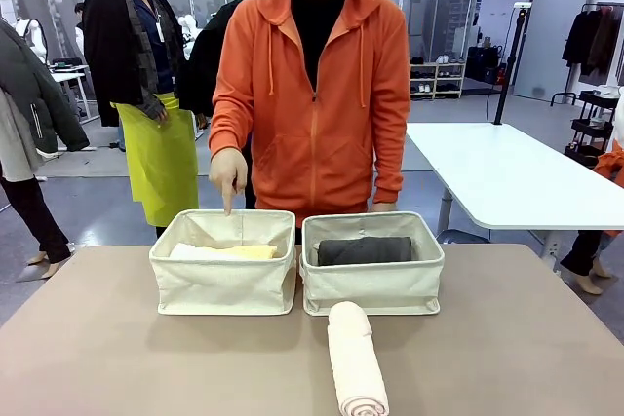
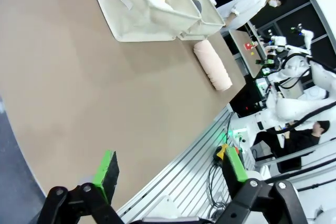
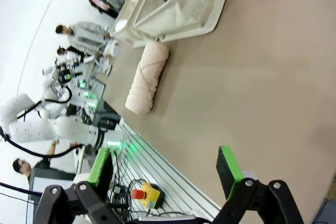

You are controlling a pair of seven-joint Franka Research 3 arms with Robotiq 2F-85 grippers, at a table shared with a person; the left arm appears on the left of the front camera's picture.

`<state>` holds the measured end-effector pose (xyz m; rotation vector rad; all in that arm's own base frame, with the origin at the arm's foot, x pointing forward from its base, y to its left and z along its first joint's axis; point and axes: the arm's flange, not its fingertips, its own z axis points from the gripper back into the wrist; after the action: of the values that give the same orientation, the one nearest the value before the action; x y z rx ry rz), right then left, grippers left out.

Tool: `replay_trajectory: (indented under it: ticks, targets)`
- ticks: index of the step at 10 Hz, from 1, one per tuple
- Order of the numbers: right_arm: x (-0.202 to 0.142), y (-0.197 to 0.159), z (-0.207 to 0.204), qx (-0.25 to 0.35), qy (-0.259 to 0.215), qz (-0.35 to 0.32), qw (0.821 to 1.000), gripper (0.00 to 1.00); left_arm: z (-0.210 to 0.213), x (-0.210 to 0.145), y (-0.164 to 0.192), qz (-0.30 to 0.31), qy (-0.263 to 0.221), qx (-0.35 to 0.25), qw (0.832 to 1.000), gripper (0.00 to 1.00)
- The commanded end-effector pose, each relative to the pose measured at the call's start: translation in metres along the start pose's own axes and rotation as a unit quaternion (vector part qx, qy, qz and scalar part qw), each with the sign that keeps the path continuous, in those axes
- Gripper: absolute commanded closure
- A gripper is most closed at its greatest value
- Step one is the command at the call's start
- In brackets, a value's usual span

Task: Divide the towels into two baskets.
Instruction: Pick up one hotel-folded towel from the bottom of the table and place it in the Fabric basket indicated by the person.

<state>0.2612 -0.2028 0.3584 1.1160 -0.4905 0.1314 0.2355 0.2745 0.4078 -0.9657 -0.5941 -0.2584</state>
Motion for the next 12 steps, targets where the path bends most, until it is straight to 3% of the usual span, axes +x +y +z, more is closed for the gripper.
replay_trajectory:
  ticks: [1,3,7,9,12]
  targets:
    - [0.018,0.034,-0.078,-0.027,0.07,-0.011,0.997,0.0,0.004,-0.001,-0.003,-0.003,-0.004,0.002,1.0,0.0]
    - [0.019,0.062,-0.168,-0.062,0.116,0.004,0.991,0.0,0.004,-0.001,-0.003,-0.003,-0.004,0.002,1.0,0.0]
    - [-0.002,0.093,-0.287,-0.112,0.134,0.004,0.985,0.0,0.004,-0.001,-0.003,-0.003,-0.004,0.002,1.0,0.0]
    - [-0.019,0.097,-0.325,-0.132,0.149,-0.007,0.98,0.0,0.004,-0.001,-0.003,-0.003,-0.004,0.002,1.0,0.0]
    - [-0.039,0.097,-0.359,-0.158,0.132,-0.01,0.979,0.0,0.004,-0.001,-0.003,-0.003,-0.004,0.002,1.0,0.0]
